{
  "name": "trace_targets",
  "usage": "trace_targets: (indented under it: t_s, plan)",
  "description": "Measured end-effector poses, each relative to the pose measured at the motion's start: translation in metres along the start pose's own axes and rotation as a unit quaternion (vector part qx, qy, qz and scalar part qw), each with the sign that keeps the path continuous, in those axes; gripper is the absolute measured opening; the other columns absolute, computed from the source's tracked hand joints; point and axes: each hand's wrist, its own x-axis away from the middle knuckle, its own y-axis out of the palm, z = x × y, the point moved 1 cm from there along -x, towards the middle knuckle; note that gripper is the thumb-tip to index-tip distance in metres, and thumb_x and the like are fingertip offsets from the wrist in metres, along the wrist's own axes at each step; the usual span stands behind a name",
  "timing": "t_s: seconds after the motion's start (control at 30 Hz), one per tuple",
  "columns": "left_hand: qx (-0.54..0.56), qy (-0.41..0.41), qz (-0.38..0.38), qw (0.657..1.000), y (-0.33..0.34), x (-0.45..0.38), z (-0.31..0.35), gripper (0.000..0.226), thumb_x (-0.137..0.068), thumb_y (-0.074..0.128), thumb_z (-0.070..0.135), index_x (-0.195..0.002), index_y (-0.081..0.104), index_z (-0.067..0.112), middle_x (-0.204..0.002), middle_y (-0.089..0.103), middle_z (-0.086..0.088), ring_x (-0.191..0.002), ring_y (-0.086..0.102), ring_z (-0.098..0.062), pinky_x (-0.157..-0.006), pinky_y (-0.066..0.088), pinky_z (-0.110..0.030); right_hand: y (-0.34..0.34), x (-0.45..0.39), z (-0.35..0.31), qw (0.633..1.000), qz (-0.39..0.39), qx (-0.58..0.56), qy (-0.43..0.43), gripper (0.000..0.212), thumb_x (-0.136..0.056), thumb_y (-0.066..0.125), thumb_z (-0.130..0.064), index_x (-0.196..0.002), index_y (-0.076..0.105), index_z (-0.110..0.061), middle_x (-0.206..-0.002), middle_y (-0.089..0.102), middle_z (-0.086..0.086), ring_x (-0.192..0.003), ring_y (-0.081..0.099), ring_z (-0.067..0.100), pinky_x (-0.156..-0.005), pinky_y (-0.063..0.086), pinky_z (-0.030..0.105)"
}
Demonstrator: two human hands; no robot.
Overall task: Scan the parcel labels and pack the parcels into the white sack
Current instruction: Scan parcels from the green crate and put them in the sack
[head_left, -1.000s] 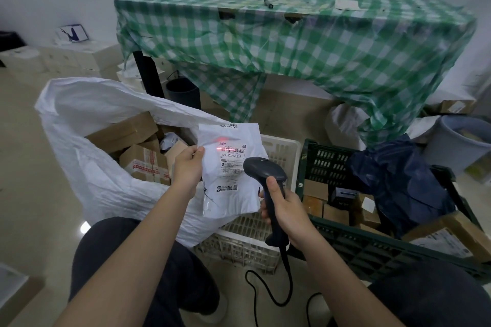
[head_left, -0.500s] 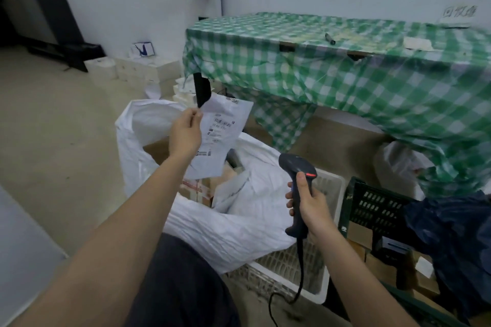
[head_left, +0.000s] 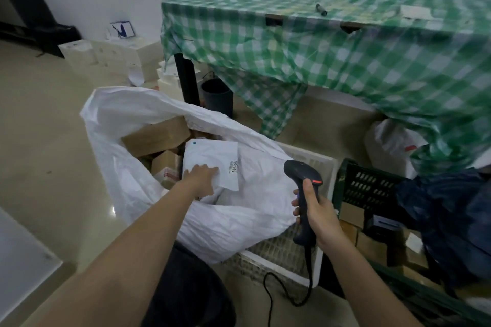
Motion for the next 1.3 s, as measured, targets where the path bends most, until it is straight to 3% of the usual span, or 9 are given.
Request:
trace_targets:
  t_s: [0.2,0.27,0.4,0.67,0.8,0.9,0.97,1.13,1.3]
  plan:
    - [0.251,0.109,0.126,0.954,0.003,0.009,0.067,0.052,-0.090,0.067,0.025,-0.137,0.048,0.016,-0.145,0.044,-0.003,-0.133,0.041,-0.020,-0.109,0.031,-0.028,-0.052,0.001,0.004,0.997,0.072,0.034,0.014,0.050,-0.090,0.048,-0.061,-0.085,0.065,-0.013,-0.077,0.068,0.007,-0.073,0.064,0.022,-0.060,0.050,0.030]
    - [0.260,0.140,0.131,0.946,0.006,0.013,0.098,0.046,-0.092,0.063,0.027,-0.135,0.051,0.018,-0.142,0.046,0.001,-0.131,0.042,-0.017,-0.103,0.031,-0.024,-0.073,0.000,0.007,0.995,0.088,0.034,0.024,0.054,-0.086,0.048,-0.066,-0.086,0.065,-0.015,-0.080,0.068,0.009,-0.076,0.064,0.024,-0.067,0.053,0.035]
    - [0.295,0.188,0.118,0.929,0.024,0.011,0.169,0.040,-0.092,0.062,0.027,-0.130,0.055,0.016,-0.135,0.053,0.001,-0.125,0.047,-0.016,-0.097,0.033,-0.021,-0.125,0.001,0.010,0.992,0.122,0.006,0.022,0.048,-0.089,0.046,-0.060,-0.085,0.063,-0.015,-0.073,0.063,0.002,-0.068,0.060,0.017,-0.058,0.047,0.023]
    - [0.337,0.237,-0.003,0.911,0.095,-0.019,0.310,0.037,-0.093,0.061,0.026,-0.129,0.055,0.019,-0.130,0.055,0.003,-0.120,0.049,-0.009,-0.095,0.038,-0.021,-0.244,-0.017,0.038,0.977,0.207,0.027,0.044,0.070,-0.081,0.046,-0.071,-0.107,0.067,-0.010,-0.095,0.067,0.004,-0.092,0.062,0.023,-0.075,0.047,0.030]
    - [0.309,0.240,-0.070,0.918,0.138,-0.039,0.376,0.041,-0.094,0.060,0.029,-0.132,0.051,0.017,-0.128,0.054,0.005,-0.116,0.050,-0.008,-0.092,0.038,-0.021,-0.300,-0.030,0.043,0.970,0.235,0.042,0.037,0.046,-0.093,0.050,-0.052,-0.098,0.064,-0.008,-0.081,0.062,-0.003,-0.070,0.057,0.007,-0.057,0.047,0.011]
    - [0.288,0.228,-0.121,0.922,0.176,-0.049,0.416,0.040,-0.093,0.060,0.031,-0.130,0.053,0.019,-0.128,0.057,0.002,-0.118,0.052,-0.013,-0.095,0.043,-0.027,-0.328,-0.042,0.055,0.962,0.263,0.059,0.052,0.047,-0.091,0.053,-0.057,-0.099,0.067,-0.012,-0.090,0.068,0.000,-0.085,0.064,0.016,-0.079,0.051,0.029]
    - [0.267,0.232,-0.147,0.924,0.198,-0.051,0.437,0.037,-0.093,0.060,0.029,-0.128,0.055,0.019,-0.123,0.058,0.002,-0.115,0.053,-0.015,-0.094,0.045,-0.029,-0.338,-0.045,0.063,0.958,0.274,0.061,0.056,0.048,-0.090,0.053,-0.057,-0.095,0.067,-0.011,-0.091,0.070,0.005,-0.088,0.065,0.020,-0.082,0.050,0.036]
    - [0.271,0.280,-0.169,0.905,0.234,-0.055,0.486,0.026,-0.090,0.065,0.026,-0.115,0.059,0.021,-0.109,0.062,0.005,-0.104,0.059,-0.015,-0.088,0.048,-0.029,-0.358,-0.046,0.062,0.955,0.287,0.059,0.032,0.048,-0.092,0.055,-0.050,-0.088,0.064,-0.002,-0.077,0.063,0.008,-0.064,0.057,0.013,-0.053,0.044,0.015]
    - [0.319,0.322,-0.201,0.868,0.236,-0.043,0.547,0.039,-0.089,0.067,0.024,-0.126,0.055,0.017,-0.124,0.057,0.001,-0.115,0.053,-0.015,-0.093,0.043,-0.026,-0.398,-0.024,0.058,0.933,0.356,0.042,0.022,0.041,-0.092,0.055,-0.050,-0.085,0.062,-0.010,-0.065,0.060,-0.001,-0.051,0.054,0.004,-0.050,0.045,0.017]
